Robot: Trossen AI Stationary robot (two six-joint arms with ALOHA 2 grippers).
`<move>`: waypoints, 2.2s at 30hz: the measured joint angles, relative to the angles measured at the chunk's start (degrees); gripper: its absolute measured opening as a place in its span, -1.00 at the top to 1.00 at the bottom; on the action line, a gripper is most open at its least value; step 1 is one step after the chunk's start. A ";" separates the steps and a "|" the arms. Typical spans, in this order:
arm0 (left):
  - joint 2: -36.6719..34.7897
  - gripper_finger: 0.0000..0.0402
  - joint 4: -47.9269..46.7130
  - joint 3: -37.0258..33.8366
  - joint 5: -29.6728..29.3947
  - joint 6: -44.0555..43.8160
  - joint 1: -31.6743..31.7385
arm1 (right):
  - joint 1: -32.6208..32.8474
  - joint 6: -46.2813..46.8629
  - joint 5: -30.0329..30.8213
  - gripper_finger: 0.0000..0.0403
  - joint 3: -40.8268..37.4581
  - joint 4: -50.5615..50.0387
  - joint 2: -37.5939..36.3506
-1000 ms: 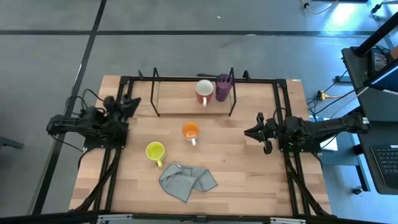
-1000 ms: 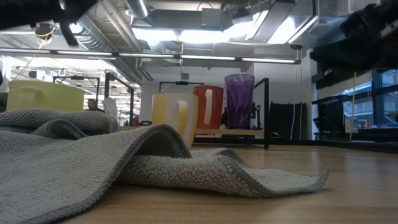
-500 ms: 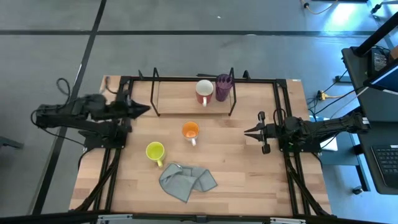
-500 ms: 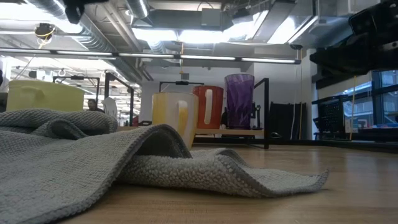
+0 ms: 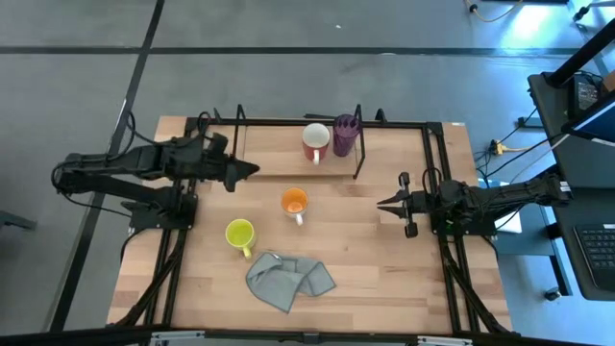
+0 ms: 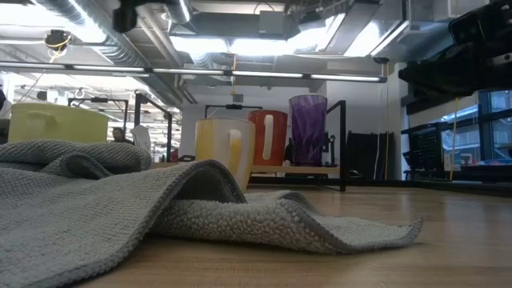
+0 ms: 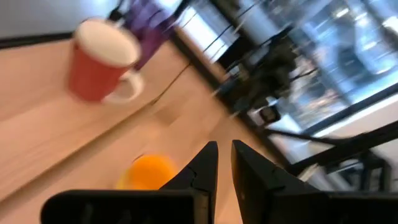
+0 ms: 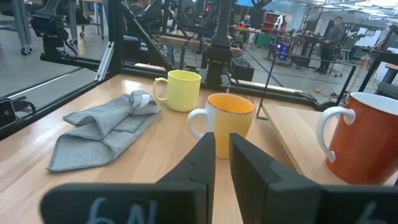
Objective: Stack small to large cups/mugs on shelf
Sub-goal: Put the yellow mug on the shelf
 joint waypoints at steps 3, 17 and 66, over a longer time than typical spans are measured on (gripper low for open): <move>1.52 0.80 2.98 0.00 -1.10 1.24 -0.05 | 0.00 -0.01 0.09 0.76 0.00 -0.10 0.00; 9.67 0.76 -18.86 -0.04 -5.22 -32.10 2.36 | 0.02 0.01 0.07 0.76 0.00 -0.17 0.00; 32.72 0.80 -15.90 16.42 -13.58 -69.31 3.37 | 0.02 0.01 -0.02 0.76 0.04 -0.20 0.02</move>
